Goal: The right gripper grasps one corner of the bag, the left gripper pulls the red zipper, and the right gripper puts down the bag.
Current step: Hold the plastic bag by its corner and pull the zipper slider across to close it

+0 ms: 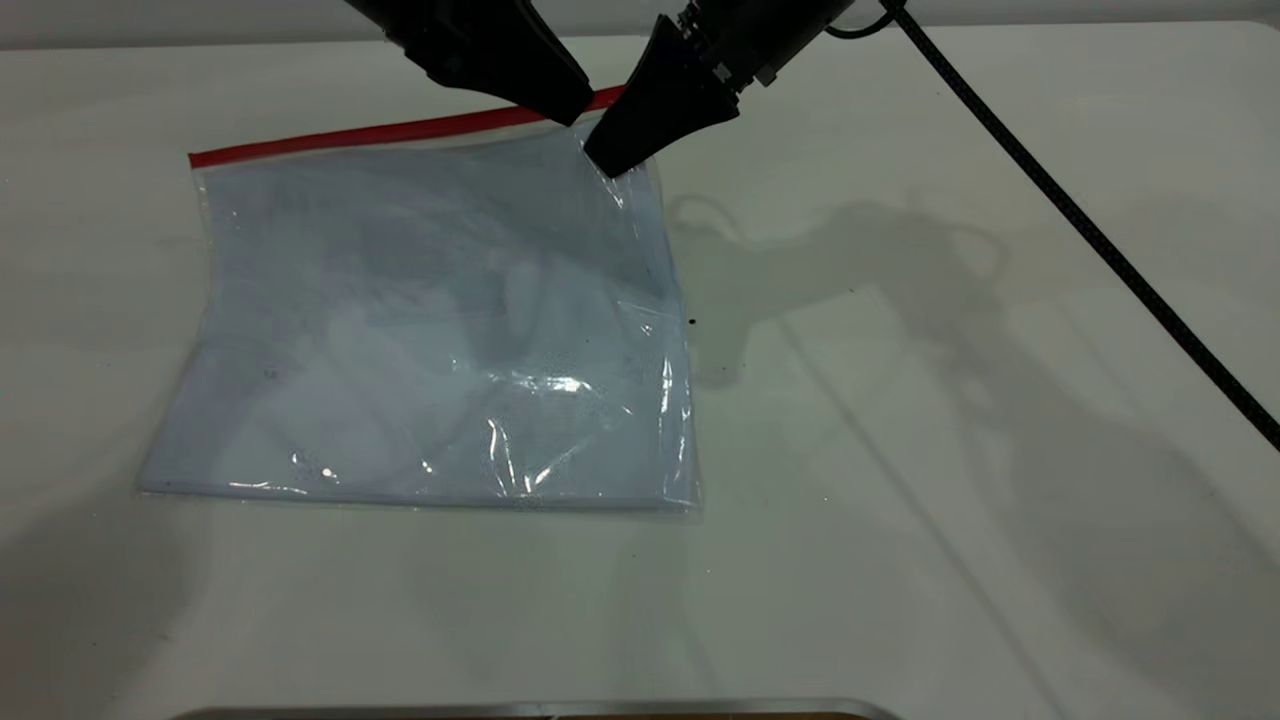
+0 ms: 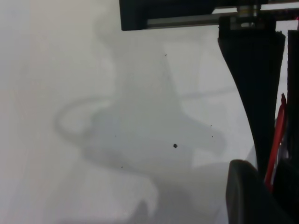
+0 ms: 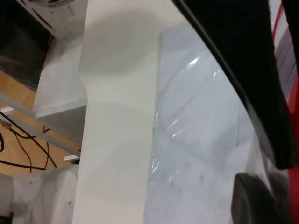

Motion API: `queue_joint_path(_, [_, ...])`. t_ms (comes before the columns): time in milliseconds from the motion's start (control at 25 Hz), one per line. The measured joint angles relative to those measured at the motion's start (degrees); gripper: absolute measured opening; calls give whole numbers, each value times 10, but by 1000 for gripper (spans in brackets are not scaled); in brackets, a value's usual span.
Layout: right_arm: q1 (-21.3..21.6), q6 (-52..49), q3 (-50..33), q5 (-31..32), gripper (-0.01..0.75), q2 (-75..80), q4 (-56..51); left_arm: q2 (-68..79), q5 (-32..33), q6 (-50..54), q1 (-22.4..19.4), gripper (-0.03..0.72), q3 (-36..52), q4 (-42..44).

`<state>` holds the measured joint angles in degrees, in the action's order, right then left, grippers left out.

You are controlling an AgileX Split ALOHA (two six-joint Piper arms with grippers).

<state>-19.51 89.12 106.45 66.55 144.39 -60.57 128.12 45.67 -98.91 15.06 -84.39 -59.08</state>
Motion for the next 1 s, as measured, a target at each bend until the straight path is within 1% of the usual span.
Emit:
queue_joint_path(280, [1,0,0,0,32,0,0,0,0,-24,0,187,0,-7])
queue_joint_path(360, [1,0,0,0,32,0,0,0,0,-25,0,160,0,-7])
queue_joint_path(480, [2,0,0,0,32,0,0,0,0,-25,0,66,0,-7])
queue_joint_path(640, [10,0,0,0,32,0,-3,0,-6,-28,1,53,-1,-8])
queue_joint_path(800, [37,-1,0,9,32,0,-9,0,-17,-28,2,53,-1,-12])
queue_joint_path(920, [72,-8,0,20,32,0,-15,0,-34,-16,-4,53,-4,-2])
queue_joint_path(1000, [102,-11,0,23,32,0,-15,0,-43,5,-9,53,-5,20])
